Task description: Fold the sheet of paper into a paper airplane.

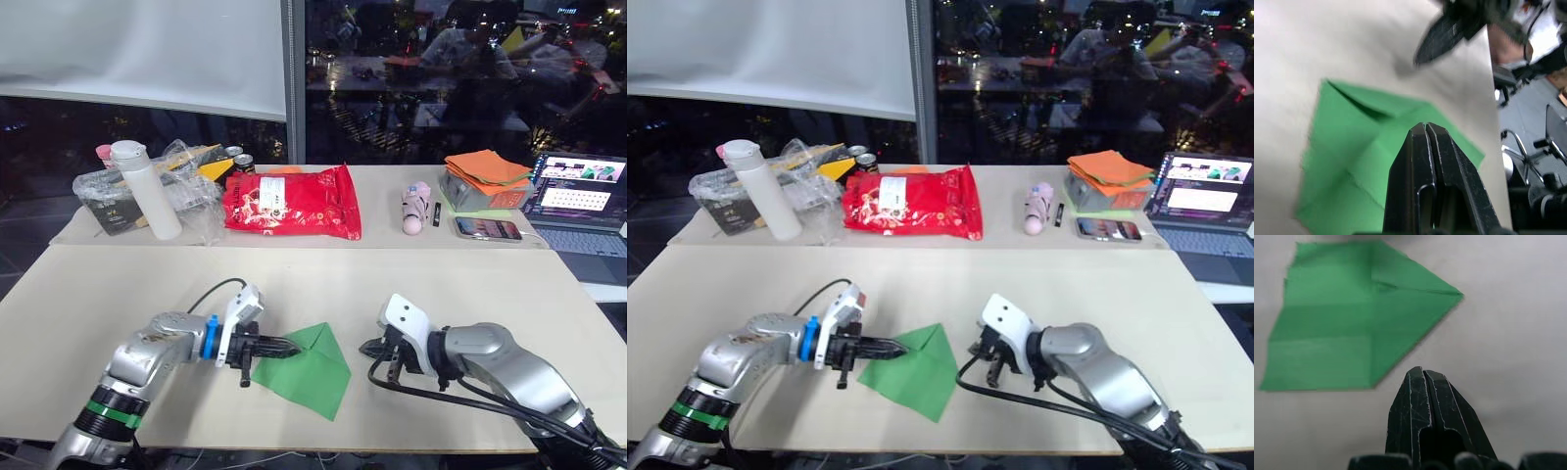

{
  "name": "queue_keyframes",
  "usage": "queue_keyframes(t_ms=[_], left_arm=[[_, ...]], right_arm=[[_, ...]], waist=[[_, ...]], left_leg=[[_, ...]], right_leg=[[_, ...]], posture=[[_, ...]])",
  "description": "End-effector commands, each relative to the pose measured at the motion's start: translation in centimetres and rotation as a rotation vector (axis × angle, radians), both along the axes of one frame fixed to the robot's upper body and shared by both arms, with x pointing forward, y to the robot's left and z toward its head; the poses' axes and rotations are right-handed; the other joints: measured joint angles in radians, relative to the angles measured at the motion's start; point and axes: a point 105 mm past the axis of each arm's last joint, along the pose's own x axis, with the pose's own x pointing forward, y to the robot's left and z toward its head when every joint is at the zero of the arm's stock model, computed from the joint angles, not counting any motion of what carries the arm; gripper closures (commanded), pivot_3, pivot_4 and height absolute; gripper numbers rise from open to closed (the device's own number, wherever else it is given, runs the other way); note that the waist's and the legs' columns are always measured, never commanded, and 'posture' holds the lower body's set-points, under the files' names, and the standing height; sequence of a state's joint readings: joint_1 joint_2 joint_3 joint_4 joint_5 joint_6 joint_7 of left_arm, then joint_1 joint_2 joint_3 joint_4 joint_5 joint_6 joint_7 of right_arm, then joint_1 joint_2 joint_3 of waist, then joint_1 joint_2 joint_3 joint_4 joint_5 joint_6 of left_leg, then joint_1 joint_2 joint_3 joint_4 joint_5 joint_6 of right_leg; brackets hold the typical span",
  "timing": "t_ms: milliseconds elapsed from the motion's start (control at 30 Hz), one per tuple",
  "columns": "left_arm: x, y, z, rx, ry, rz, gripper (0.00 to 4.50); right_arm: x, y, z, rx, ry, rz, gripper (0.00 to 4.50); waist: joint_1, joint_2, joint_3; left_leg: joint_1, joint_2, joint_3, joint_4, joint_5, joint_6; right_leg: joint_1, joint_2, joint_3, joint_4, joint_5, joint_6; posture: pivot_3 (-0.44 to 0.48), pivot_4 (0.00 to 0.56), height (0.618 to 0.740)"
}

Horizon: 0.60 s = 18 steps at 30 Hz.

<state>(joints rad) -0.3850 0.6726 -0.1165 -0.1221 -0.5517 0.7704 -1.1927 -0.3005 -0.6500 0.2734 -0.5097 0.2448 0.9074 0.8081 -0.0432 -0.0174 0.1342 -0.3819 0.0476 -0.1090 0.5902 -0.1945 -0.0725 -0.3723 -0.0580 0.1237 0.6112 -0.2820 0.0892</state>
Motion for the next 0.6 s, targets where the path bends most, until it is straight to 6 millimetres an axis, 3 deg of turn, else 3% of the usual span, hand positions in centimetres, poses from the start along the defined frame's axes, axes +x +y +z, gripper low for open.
queue_keyframes(t_ms=[33,133,367,600], left_arm=[[1.1,0.5,1.1,0.008,-0.062,0.041,4.46],[2.0,0.3,0.4,0.055,-0.095,0.069,4.46],[4.0,-2.7,-1.6,0.093,-0.144,0.092,4.46],[3.3,-4.4,-2.8,0.109,-0.137,0.001,4.46]], right_arm=[[0.3,1.1,0.7,0.018,-0.044,0.027,4.50],[0.4,1.5,0.3,-0.007,-0.054,0.044,4.50],[0.5,2.8,-1.7,-0.019,-0.021,0.064,4.50],[0.8,2.5,-1.6,-0.031,-0.037,0.046,4.50]], waist=[[-0.001,0.000,0.000],[-0.001,0.000,0.000],[0.002,-0.001,0.000],[-0.002,0.000,-0.001]], left_leg=[[0.000,0.000,0.000,0.000,0.000,0.000],[0.000,0.000,0.000,0.000,0.000,0.000],[-0.001,0.000,0.000,0.000,0.000,0.000],[0.000,0.000,0.000,0.000,0.000,0.000]], right_leg=[[0.000,0.000,0.000,0.000,0.000,0.000],[0.000,0.000,0.000,0.000,0.000,0.000],[0.000,0.000,0.000,0.000,0.002,0.003],[0.001,0.000,0.000,0.001,0.002,0.003]], posture=[[0.000,0.150,0.732],[0.000,0.150,0.732],[0.000,0.150,0.732],[0.000,0.150,0.732]])
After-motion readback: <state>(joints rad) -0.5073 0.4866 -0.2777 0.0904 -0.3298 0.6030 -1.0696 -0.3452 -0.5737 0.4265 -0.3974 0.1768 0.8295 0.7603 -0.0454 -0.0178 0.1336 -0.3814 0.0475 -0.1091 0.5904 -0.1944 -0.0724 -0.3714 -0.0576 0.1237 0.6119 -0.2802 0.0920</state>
